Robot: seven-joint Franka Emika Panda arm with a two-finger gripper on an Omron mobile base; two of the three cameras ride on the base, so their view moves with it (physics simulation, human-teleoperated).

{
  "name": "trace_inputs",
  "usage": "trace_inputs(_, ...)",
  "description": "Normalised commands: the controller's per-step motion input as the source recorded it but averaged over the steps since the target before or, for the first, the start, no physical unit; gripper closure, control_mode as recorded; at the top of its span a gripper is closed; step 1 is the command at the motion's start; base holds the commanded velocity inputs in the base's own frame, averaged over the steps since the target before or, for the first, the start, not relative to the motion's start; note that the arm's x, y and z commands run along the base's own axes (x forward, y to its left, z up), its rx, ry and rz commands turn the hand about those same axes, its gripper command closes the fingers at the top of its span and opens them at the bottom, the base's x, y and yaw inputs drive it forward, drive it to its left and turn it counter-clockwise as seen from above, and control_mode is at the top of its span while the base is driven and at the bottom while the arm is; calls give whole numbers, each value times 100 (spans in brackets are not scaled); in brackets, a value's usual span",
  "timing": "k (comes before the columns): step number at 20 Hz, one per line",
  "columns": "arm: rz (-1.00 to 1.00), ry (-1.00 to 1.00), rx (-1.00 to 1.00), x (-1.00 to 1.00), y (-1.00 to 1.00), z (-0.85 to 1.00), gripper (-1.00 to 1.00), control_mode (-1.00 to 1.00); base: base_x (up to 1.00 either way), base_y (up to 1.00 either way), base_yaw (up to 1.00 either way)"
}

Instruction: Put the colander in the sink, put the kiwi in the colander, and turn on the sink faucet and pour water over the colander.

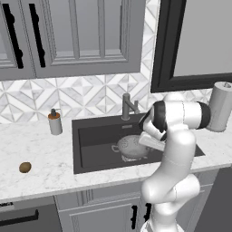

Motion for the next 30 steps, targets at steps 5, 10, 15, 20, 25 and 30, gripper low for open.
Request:
trace_inputs(5, 8, 2, 4, 2, 0, -22, 100, -100, 0, 0, 0)
trace_inputs(10, 5, 0, 3, 15, 0, -8, 100, -100, 0, 0, 0)
trace_inputs(15, 4, 1, 0, 2, 0, -6, 100, -100, 0, 0, 0)
trace_inputs(20, 2, 4, 0, -4, 0, -9, 100, -100, 0, 0, 0)
trace_inputs(25, 1, 3, 0, -2, -1, -14, 100, -100, 0, 0, 0)
trace_inputs(30, 3, 2, 0, -2, -10, -8, 100, -100, 0, 0, 0)
